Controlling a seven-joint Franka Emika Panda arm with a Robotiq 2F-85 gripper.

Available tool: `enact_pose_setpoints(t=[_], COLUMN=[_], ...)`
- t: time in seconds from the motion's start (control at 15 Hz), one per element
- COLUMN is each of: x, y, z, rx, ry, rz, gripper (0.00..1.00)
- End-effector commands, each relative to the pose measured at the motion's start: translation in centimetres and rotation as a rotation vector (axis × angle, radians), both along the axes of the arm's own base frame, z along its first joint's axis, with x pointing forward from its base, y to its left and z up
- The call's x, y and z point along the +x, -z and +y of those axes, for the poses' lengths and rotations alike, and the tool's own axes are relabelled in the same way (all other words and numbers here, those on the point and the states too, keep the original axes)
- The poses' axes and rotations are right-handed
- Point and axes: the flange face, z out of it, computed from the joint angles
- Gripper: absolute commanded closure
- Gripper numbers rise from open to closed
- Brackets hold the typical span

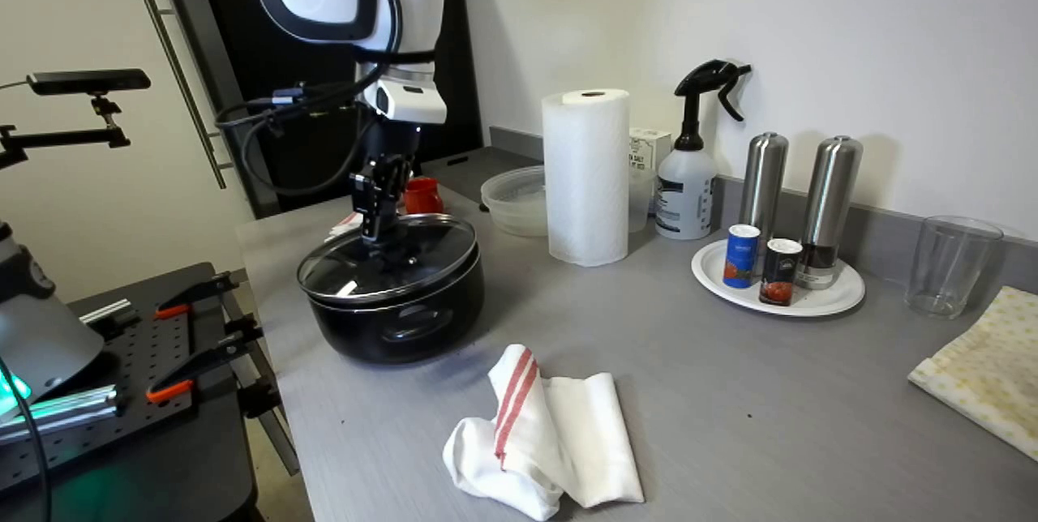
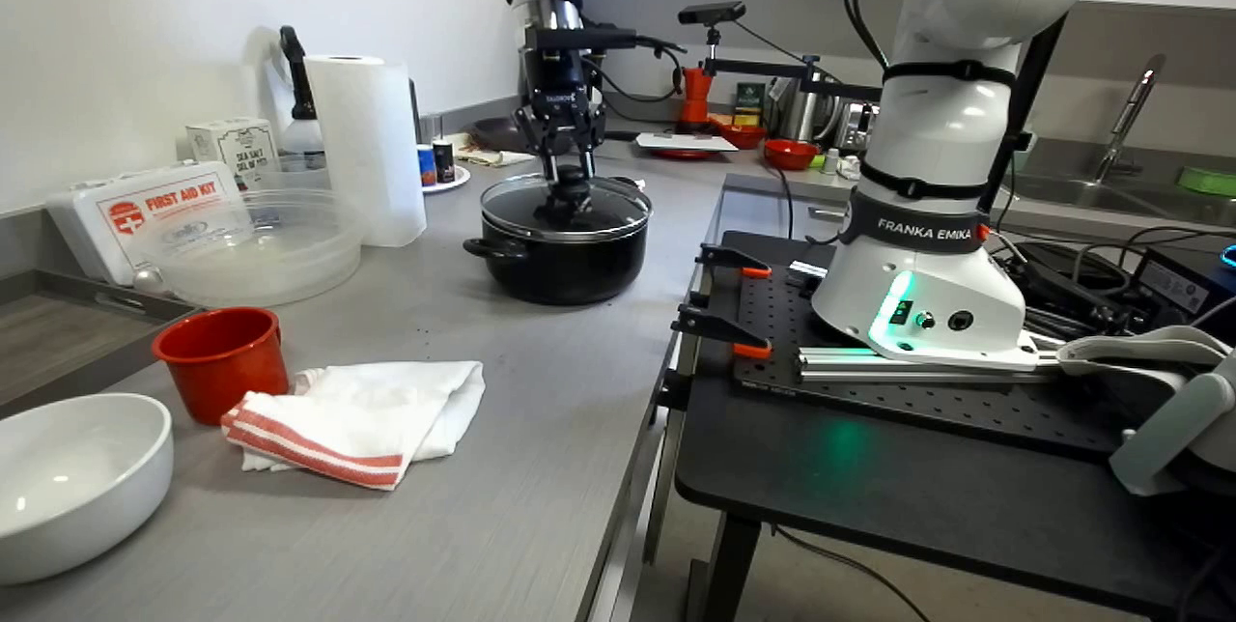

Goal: Put the glass lid on the black pot.

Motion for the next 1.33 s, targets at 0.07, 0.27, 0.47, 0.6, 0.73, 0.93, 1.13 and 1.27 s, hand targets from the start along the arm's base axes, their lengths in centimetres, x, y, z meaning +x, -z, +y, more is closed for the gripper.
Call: enact_pose_setpoints(t=[0.07,0.27,0.47,0.6,0.73,0.93,1.13,1.27], x=[0.5,0.4,0.6,0.8,0.8,0.9,0.5,-0.2], y=[-0.5,-0.4,-0.7,-0.9,-1.0,-1.0,-0.9,-0.9], z=[-0.3,-0.3,-0.4,-0.4,-0.5,-0.4,0.1,0.9], rx=[0.027,0.028,0.027,0.026,0.024,0.024,0.030,0.033], ry=[-0.004,-0.001,-0.001,0.000,0.000,0.000,-0.011,-0.028], rz=[-0.006,-0.003,-0.007,-0.013,-0.017,-0.019,-0.018,-0.021], gripper=[0.75,0.24,0.04,0.00,0.00,0.00,0.00,0.00])
